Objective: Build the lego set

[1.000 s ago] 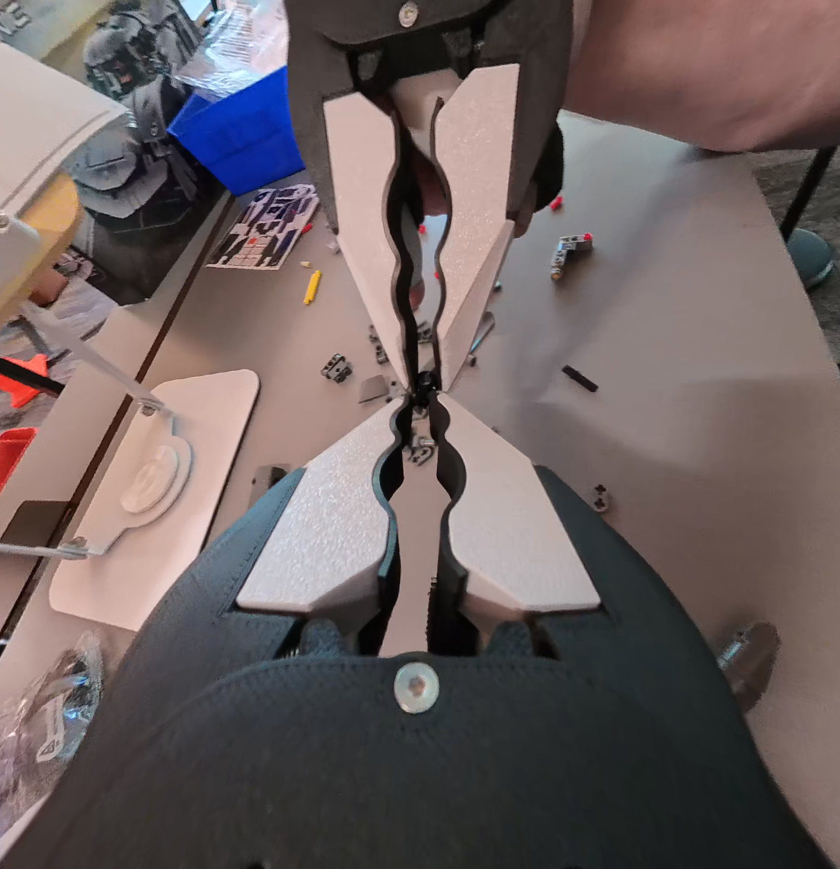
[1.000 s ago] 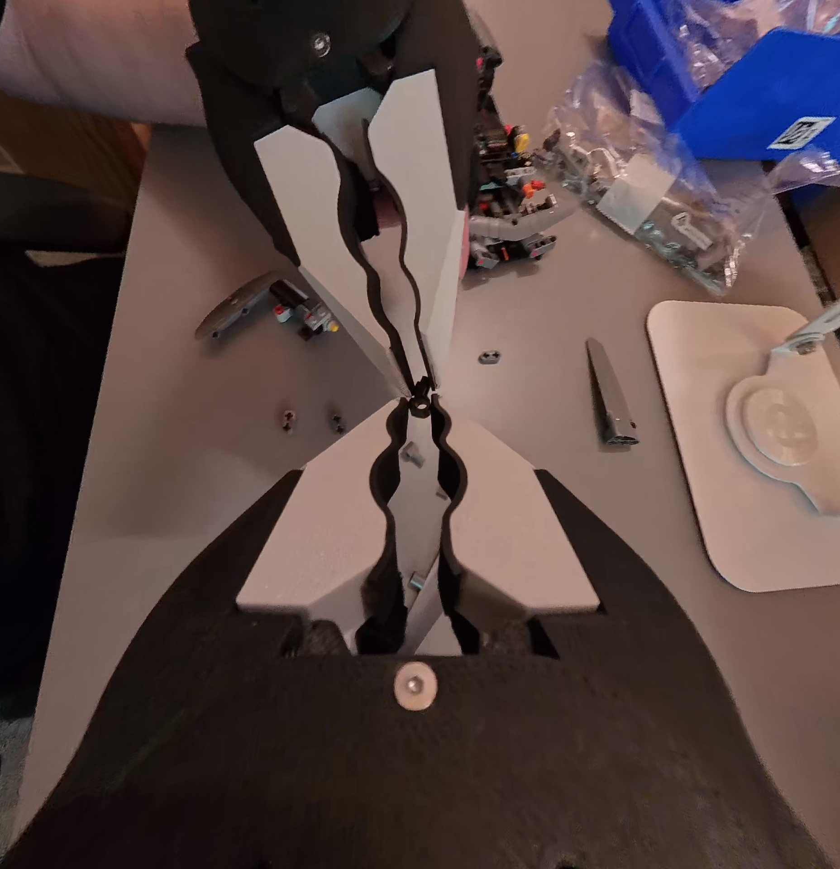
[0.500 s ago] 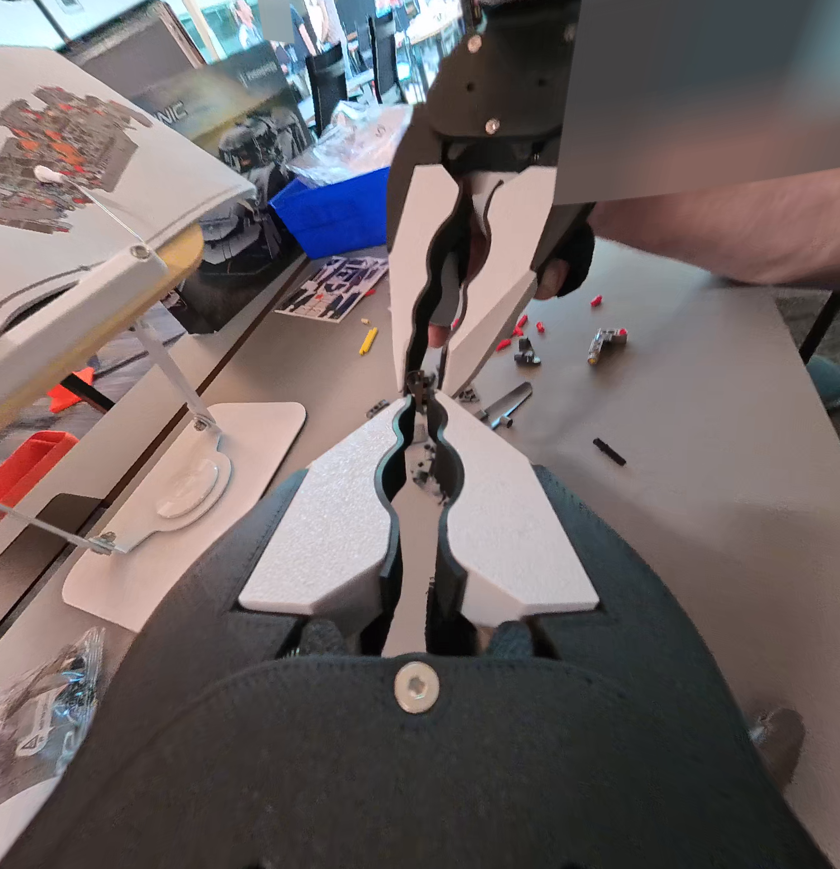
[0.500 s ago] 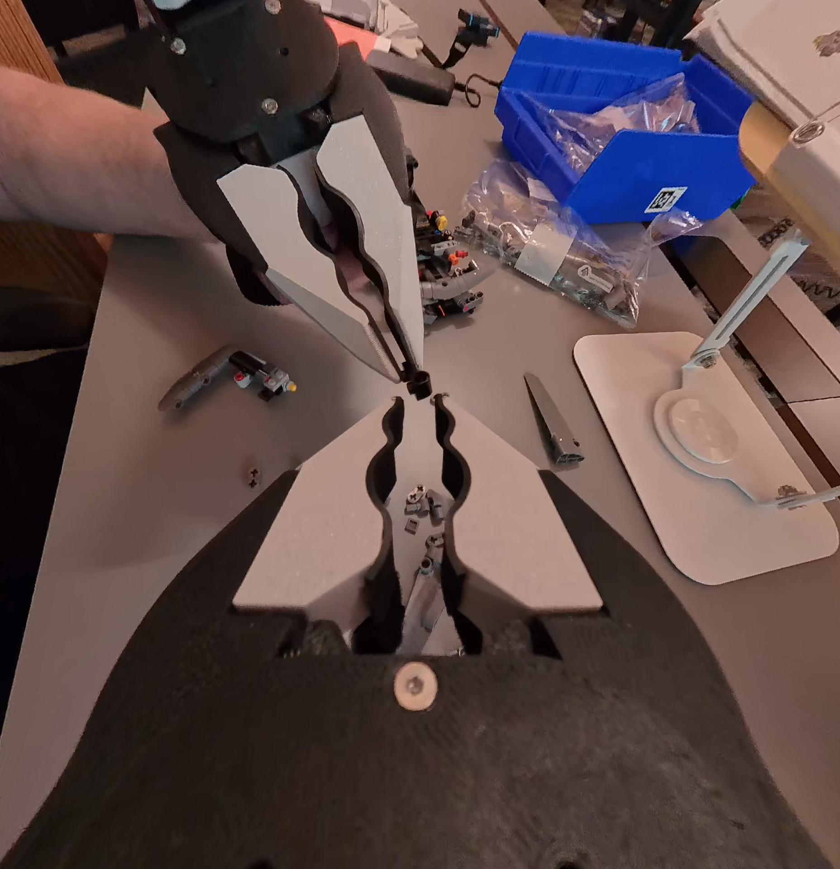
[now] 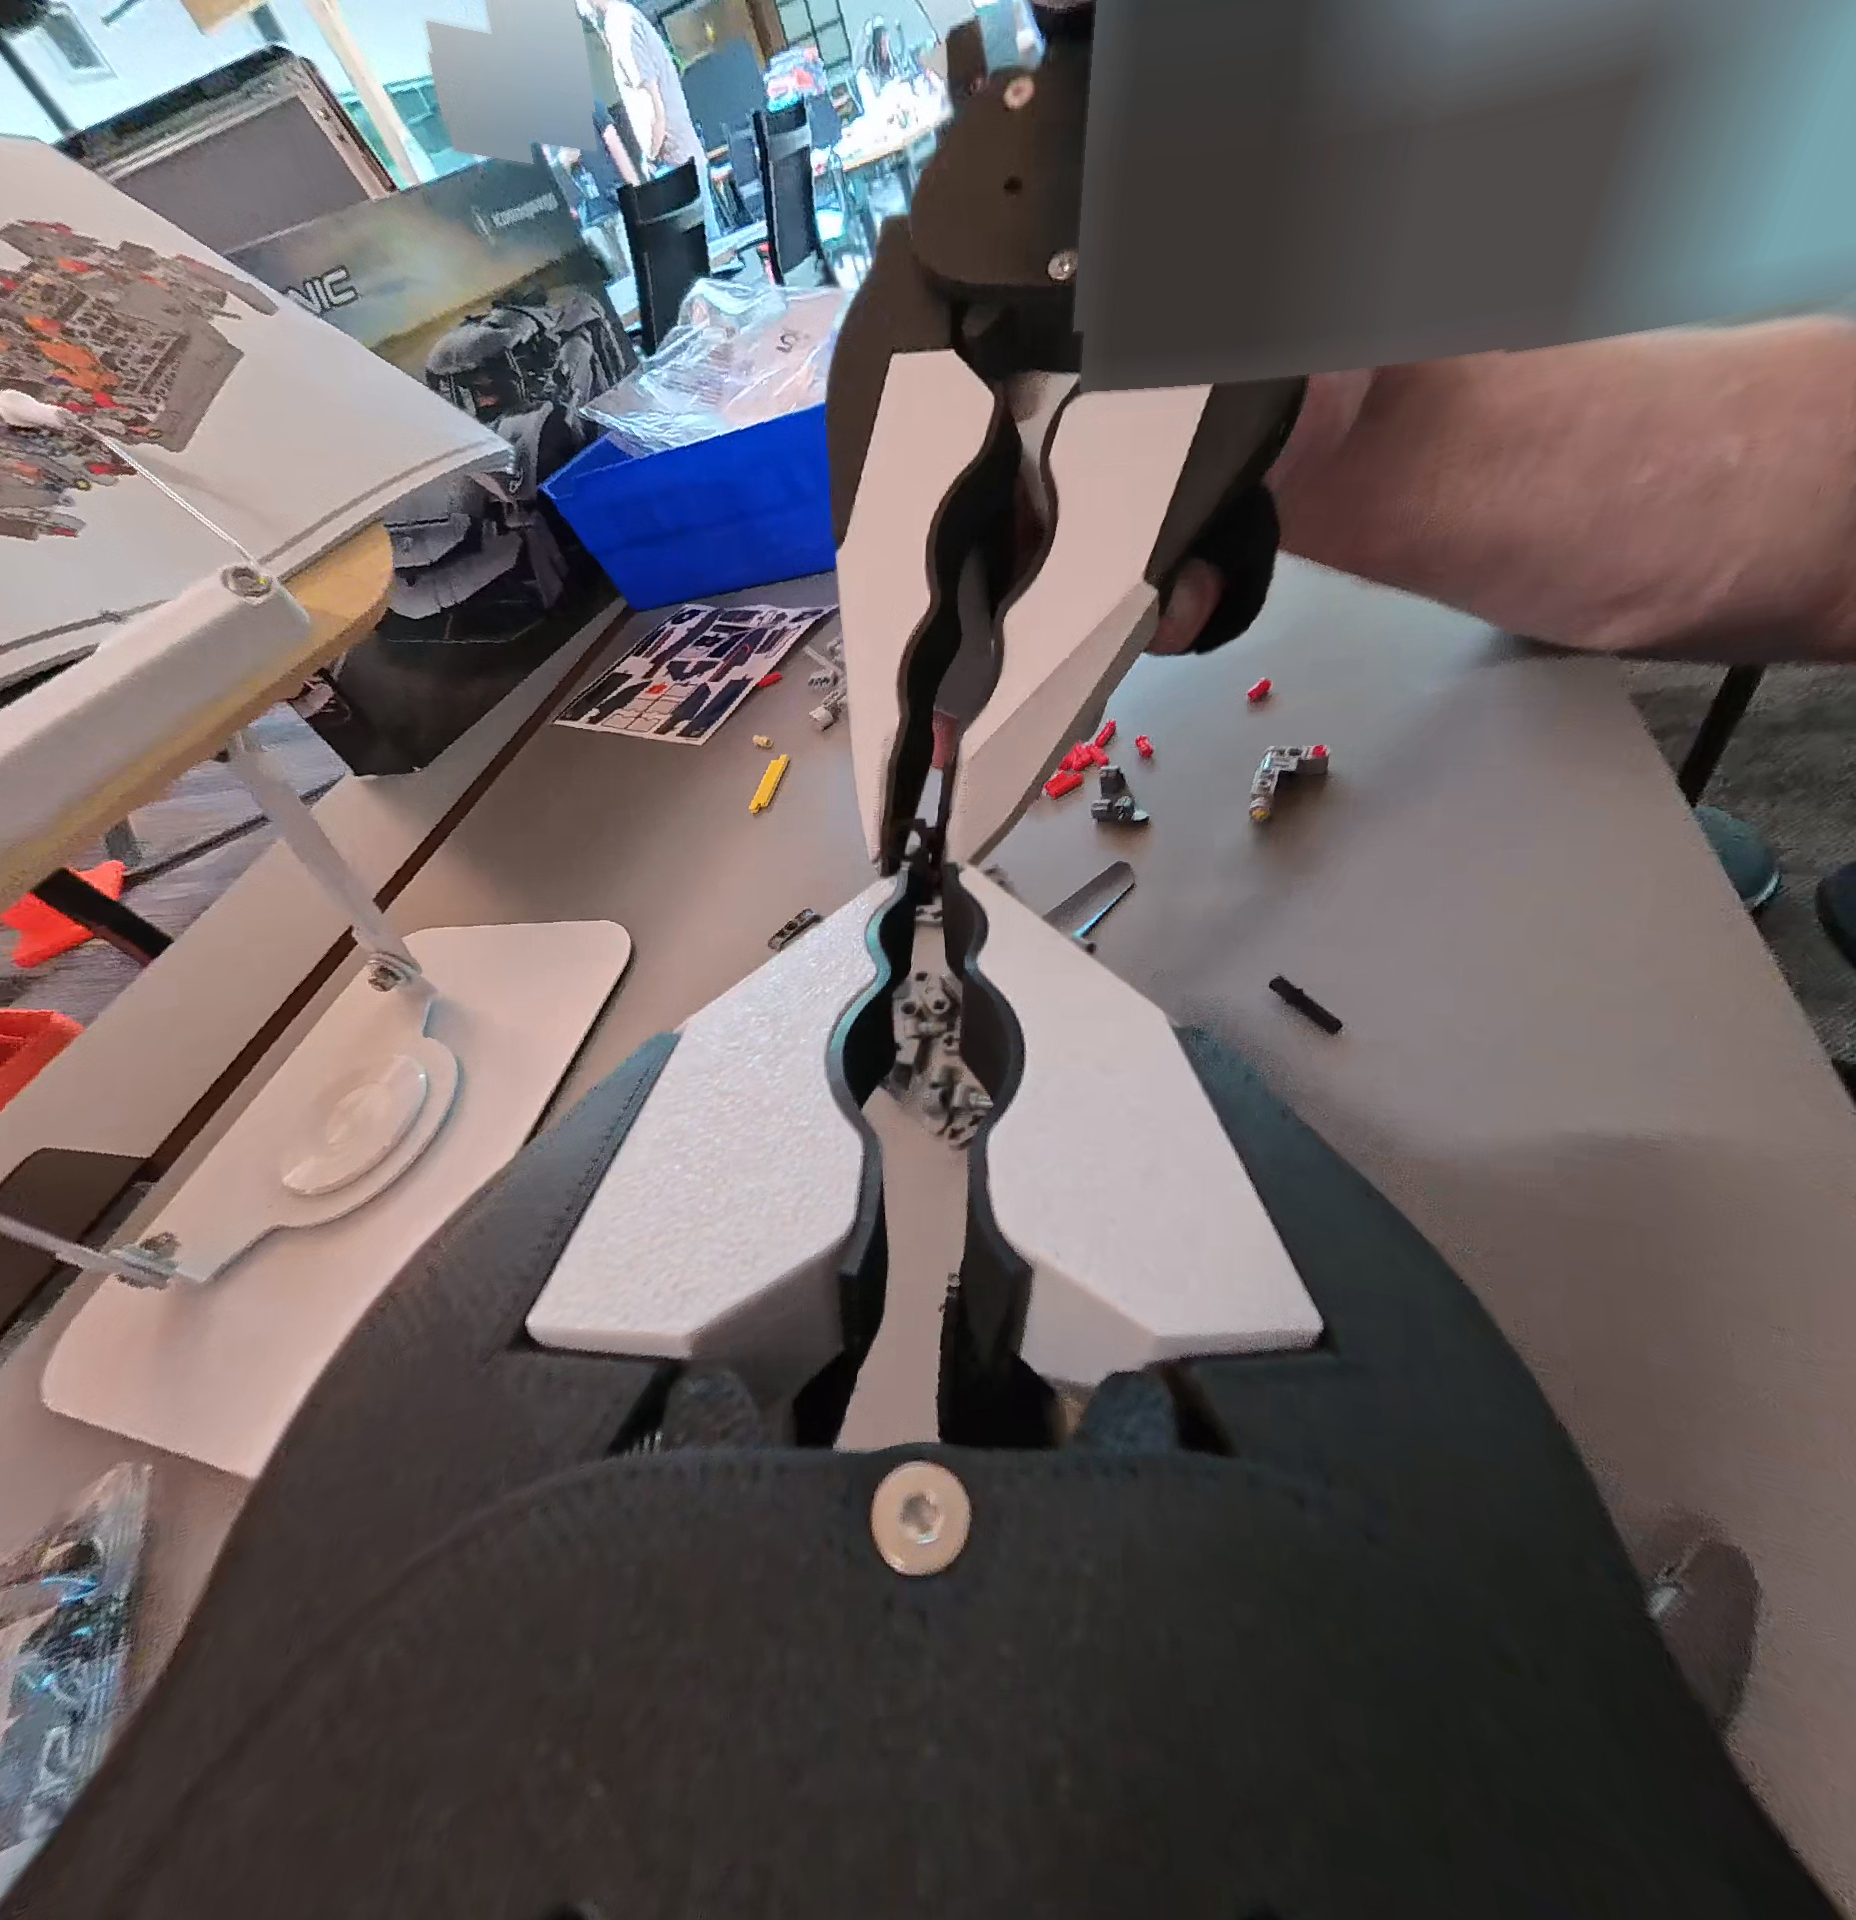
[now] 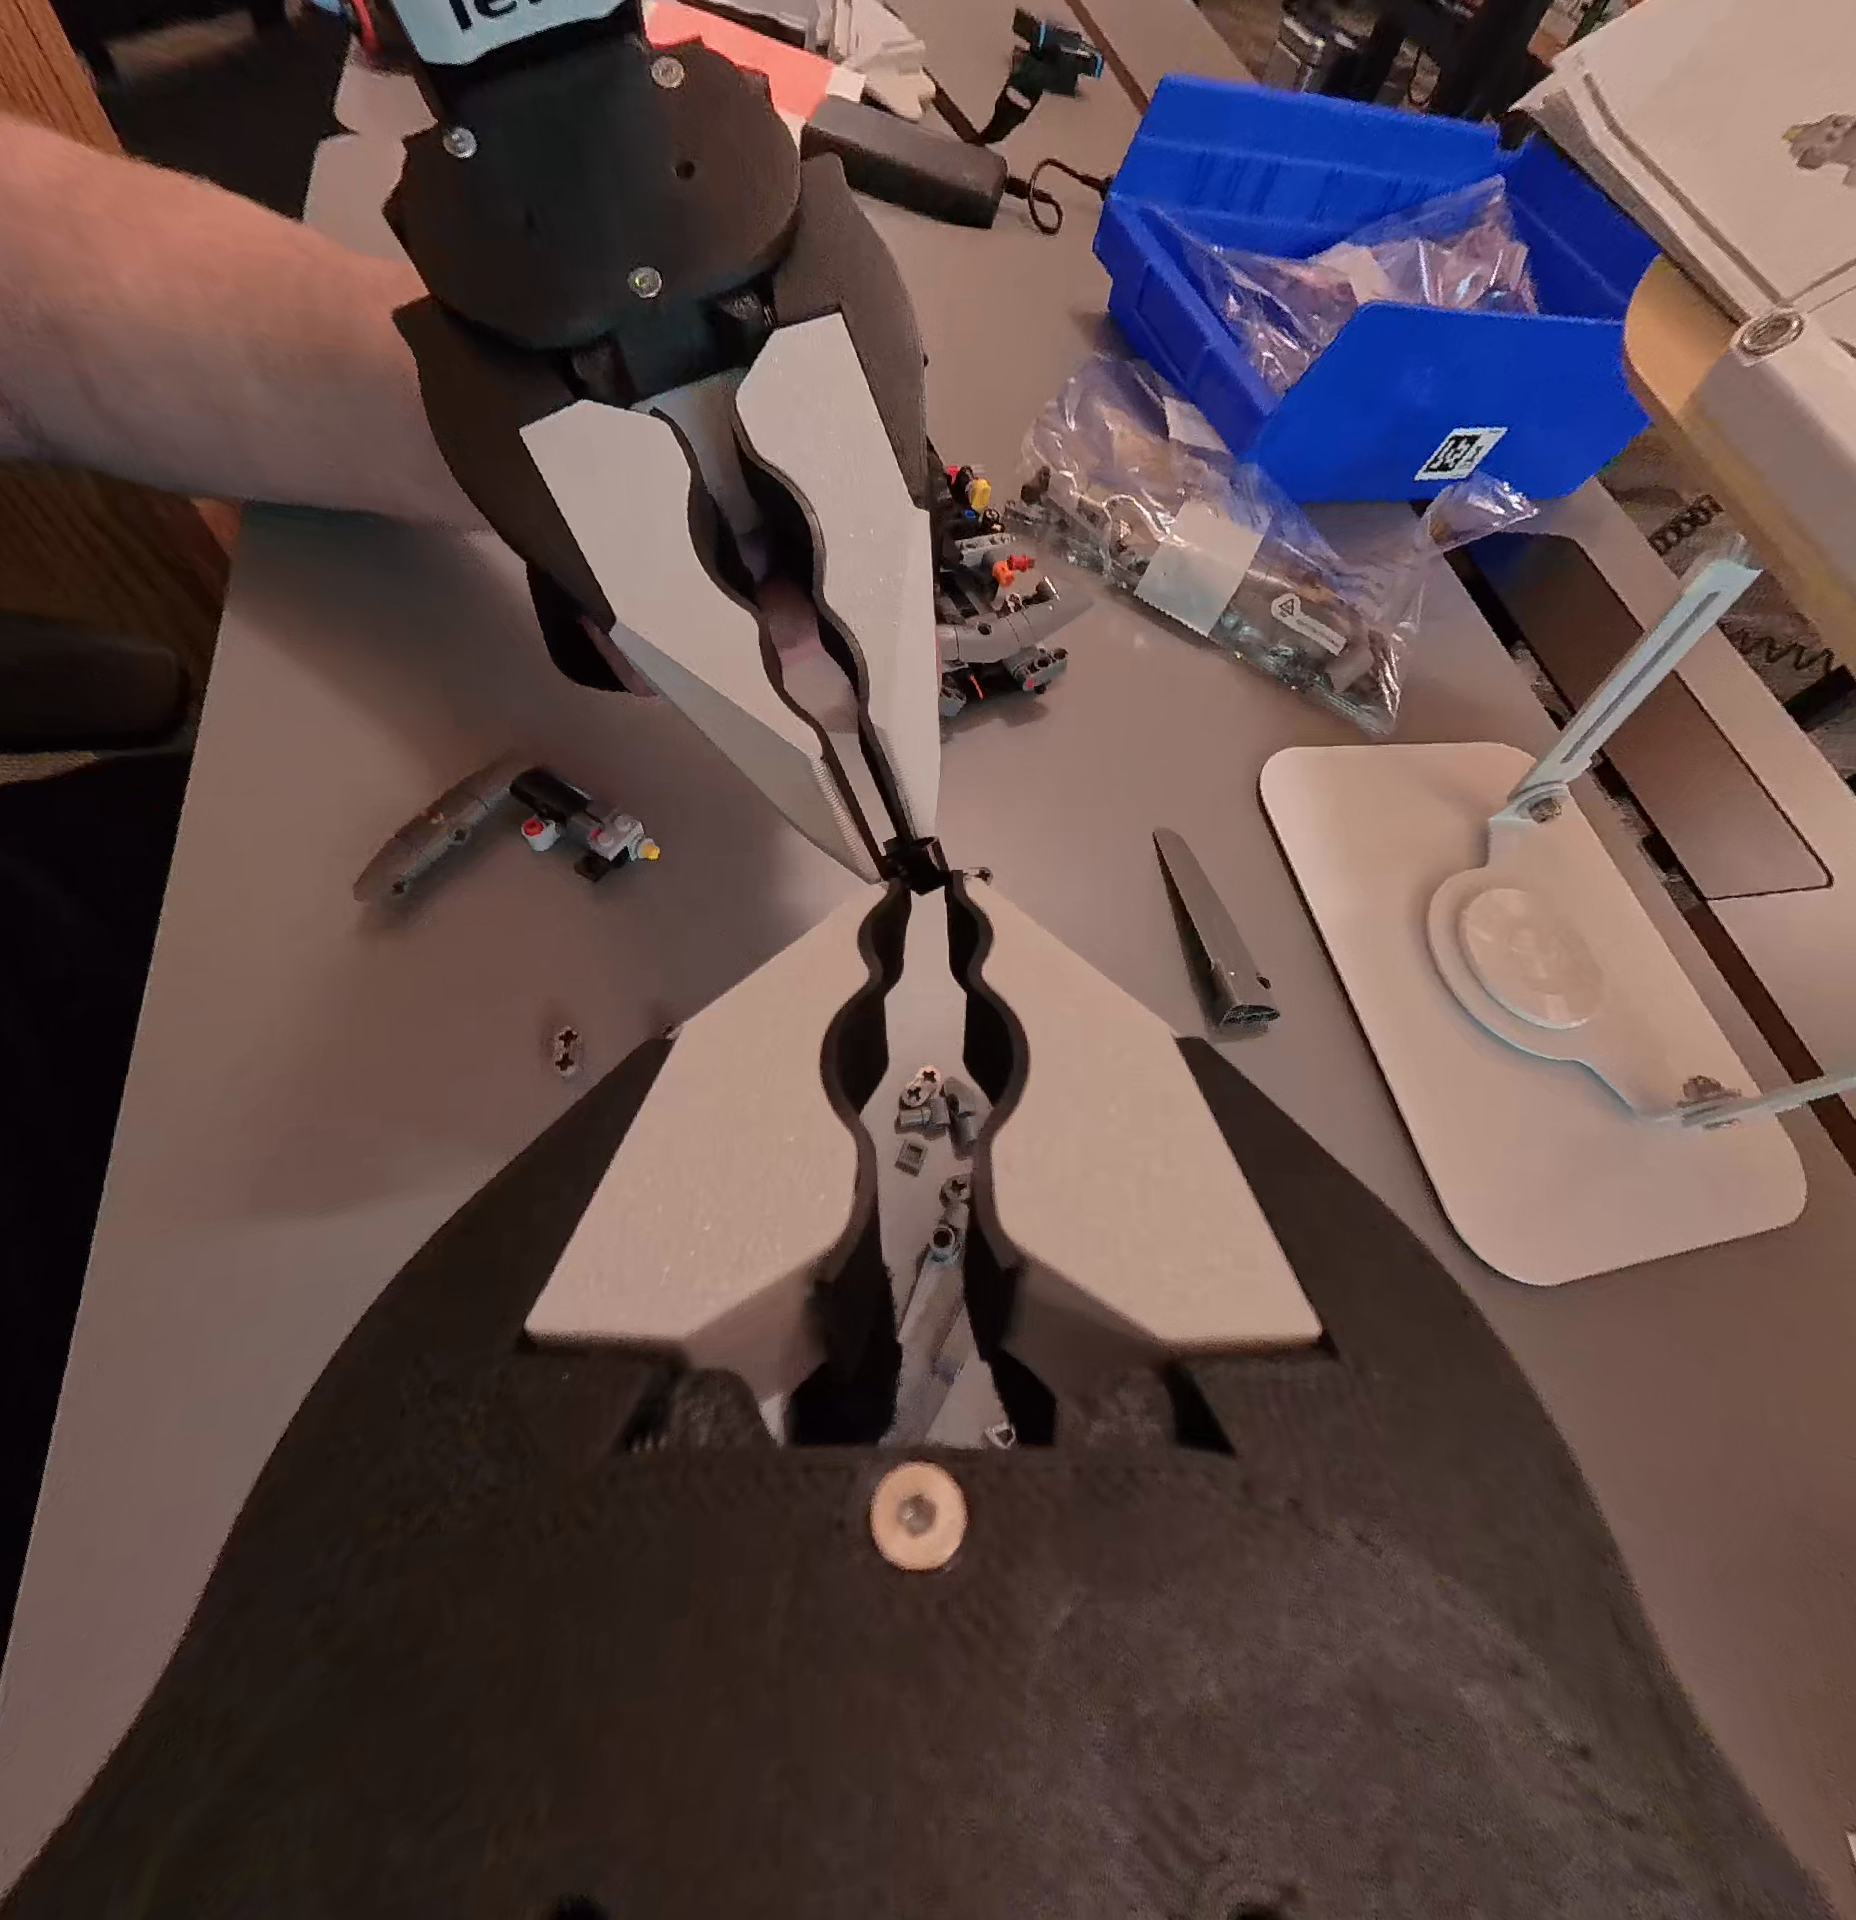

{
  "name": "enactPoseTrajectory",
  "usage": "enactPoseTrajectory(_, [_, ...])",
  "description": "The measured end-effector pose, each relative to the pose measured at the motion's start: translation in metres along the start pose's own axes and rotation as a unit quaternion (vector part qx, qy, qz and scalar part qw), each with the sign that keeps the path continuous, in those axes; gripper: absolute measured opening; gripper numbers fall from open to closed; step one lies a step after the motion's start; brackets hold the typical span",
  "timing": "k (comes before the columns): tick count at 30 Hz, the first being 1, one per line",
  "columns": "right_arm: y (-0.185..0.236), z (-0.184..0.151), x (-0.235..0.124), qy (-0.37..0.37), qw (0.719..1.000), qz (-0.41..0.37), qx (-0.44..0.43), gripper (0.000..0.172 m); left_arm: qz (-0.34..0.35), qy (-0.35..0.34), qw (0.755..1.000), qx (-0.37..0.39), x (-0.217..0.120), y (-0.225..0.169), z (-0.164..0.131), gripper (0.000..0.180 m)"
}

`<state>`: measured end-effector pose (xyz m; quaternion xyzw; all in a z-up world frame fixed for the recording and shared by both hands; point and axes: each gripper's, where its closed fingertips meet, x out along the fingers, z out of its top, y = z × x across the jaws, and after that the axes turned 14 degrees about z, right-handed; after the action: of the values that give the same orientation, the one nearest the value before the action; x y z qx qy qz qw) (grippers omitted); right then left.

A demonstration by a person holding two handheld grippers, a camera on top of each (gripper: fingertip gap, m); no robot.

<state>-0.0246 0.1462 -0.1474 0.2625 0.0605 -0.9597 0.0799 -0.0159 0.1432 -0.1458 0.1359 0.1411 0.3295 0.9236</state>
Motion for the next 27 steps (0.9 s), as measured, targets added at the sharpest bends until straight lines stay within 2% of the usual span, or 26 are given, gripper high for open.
enactPoseTrajectory(11, [0.004,-0.012,-0.013,0.030,0.999,-0.005,-0.009,0.013,0.003,0.007,1.000,0.006,-0.001,0.005,-0.002,0.002])
enactPoseTrajectory(16, [0.051,-0.055,-0.014,0.125,0.990,0.053,-0.030,0.011,0.011,0.015,1.000,0.011,-0.005,0.011,-0.001,0.002])
enactPoseTrajectory(21, [0.073,-0.093,-0.013,0.199,0.979,0.033,0.012,0.005,0.010,0.030,0.999,0.022,-0.002,0.007,-0.006,0.002])
enactPoseTrajectory(27, [0.096,-0.119,-0.003,0.203,0.973,0.036,0.108,0.005,0.009,0.031,0.999,0.022,-0.004,0.005,-0.005,0.002])
